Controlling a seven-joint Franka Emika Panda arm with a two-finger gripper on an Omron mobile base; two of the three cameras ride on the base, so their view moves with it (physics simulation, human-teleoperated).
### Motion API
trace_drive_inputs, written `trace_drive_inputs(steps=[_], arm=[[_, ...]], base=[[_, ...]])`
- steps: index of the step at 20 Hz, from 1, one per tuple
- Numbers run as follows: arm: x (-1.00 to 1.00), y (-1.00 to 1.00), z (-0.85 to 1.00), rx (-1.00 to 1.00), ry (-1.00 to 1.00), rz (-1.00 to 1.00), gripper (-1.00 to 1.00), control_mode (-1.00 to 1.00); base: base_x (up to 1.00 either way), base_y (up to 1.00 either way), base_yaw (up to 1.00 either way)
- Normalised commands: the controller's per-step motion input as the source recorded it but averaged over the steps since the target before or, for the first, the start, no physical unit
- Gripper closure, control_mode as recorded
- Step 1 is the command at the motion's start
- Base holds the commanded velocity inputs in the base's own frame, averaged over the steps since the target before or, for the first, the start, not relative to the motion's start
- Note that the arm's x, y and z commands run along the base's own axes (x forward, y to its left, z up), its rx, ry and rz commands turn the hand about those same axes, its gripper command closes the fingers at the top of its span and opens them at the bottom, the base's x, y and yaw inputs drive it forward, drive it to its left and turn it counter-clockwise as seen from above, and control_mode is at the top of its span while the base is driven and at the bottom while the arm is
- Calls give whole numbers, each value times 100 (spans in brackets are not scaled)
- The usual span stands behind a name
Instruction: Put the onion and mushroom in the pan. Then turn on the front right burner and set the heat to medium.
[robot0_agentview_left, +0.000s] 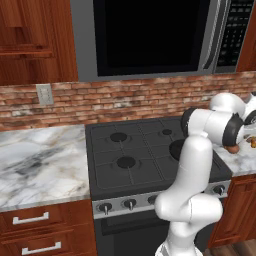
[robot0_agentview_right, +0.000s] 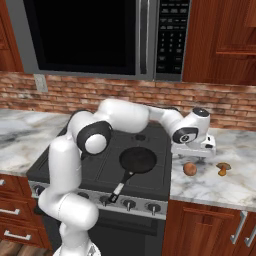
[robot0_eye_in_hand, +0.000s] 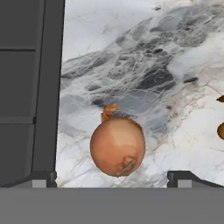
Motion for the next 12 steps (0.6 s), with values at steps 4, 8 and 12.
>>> trace_drive_inputs(steps=[4,8,12], arm=[[1,0,-3,0,8,0,-100,-100],[0,-6,-7,0,9,0,-100,-100],[0,-3,-30,0,7,0,-100,-100]], base=[[0,0,0],[0,0,0],[0,0,0]])
